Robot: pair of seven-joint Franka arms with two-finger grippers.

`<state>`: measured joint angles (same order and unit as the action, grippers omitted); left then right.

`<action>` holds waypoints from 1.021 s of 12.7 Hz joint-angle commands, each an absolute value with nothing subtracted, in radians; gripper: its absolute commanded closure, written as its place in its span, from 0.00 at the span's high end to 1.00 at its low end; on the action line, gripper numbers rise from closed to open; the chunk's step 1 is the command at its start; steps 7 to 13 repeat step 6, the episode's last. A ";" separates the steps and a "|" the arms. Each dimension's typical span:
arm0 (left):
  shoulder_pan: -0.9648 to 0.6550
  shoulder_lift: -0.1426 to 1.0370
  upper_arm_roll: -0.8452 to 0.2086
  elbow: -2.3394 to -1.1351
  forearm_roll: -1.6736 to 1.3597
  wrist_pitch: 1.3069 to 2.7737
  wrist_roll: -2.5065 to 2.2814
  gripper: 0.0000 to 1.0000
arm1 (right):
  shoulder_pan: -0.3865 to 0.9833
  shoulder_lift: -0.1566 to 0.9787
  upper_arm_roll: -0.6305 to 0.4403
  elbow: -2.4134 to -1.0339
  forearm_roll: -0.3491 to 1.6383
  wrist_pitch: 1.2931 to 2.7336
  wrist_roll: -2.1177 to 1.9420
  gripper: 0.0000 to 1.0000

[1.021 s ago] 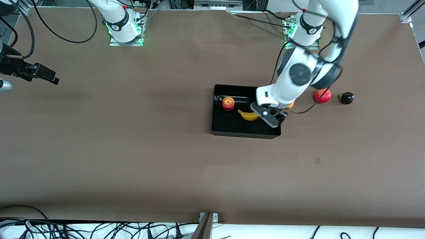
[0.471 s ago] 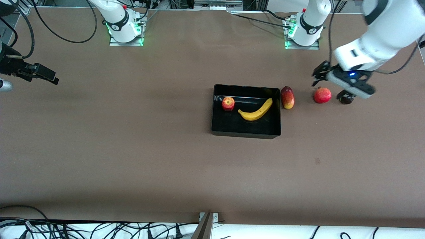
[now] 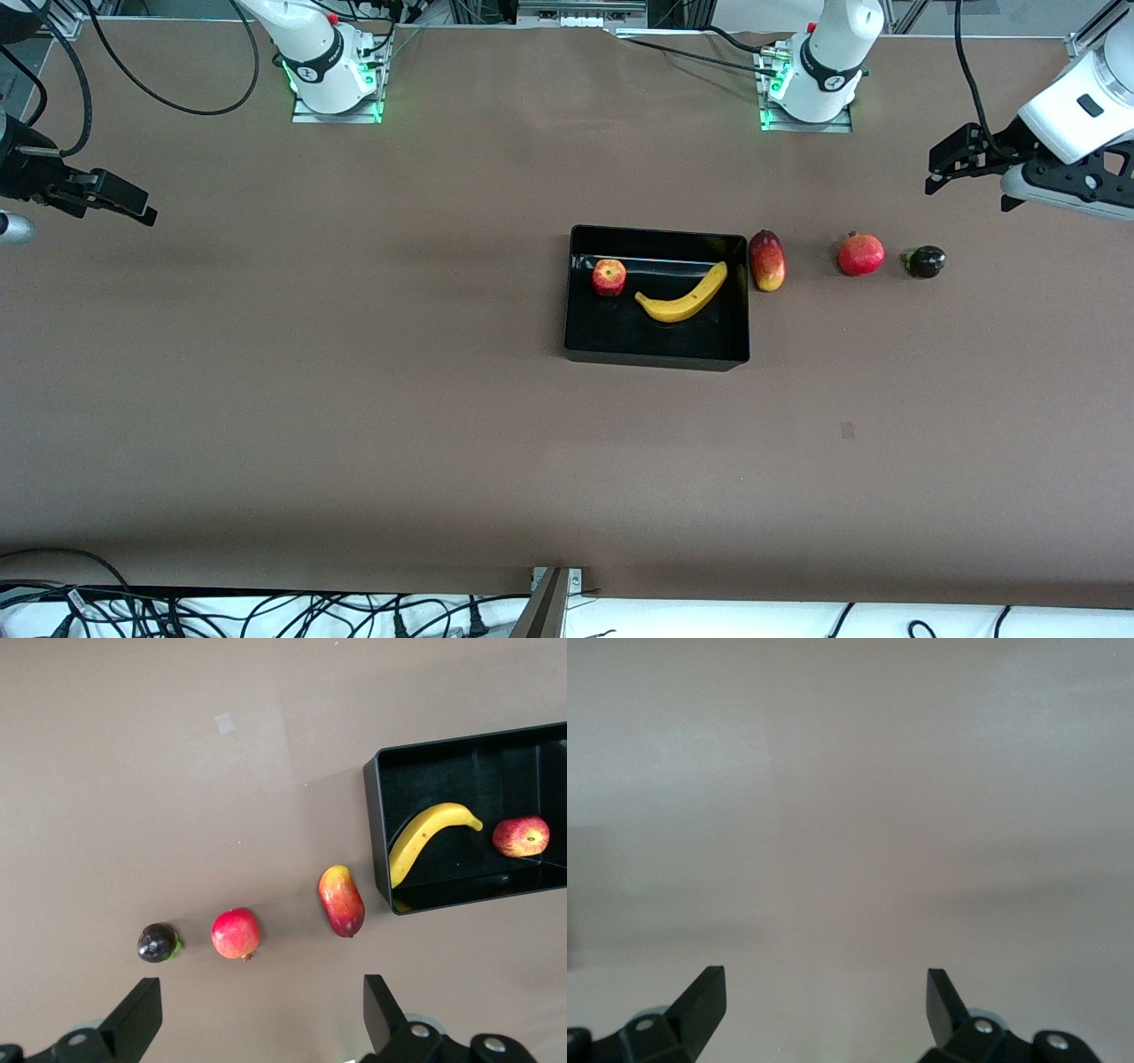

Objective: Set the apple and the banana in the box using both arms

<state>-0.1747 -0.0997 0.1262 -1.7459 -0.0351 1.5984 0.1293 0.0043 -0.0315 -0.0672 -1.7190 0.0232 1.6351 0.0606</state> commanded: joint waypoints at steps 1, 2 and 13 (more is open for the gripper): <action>-0.176 -0.046 0.130 -1.698 -0.021 1.563 0.106 1.00 | 0.006 -0.026 -0.069 -1.701 0.020 1.618 0.069 1.00; -0.176 -0.046 0.130 -1.698 -0.020 1.562 0.106 1.00 | 0.006 -0.026 -0.069 -1.701 0.020 1.618 0.069 1.00; -0.176 -0.046 0.126 -1.692 -0.020 1.560 0.104 1.00 | 0.006 -0.026 -0.069 -1.701 0.020 1.618 0.069 1.00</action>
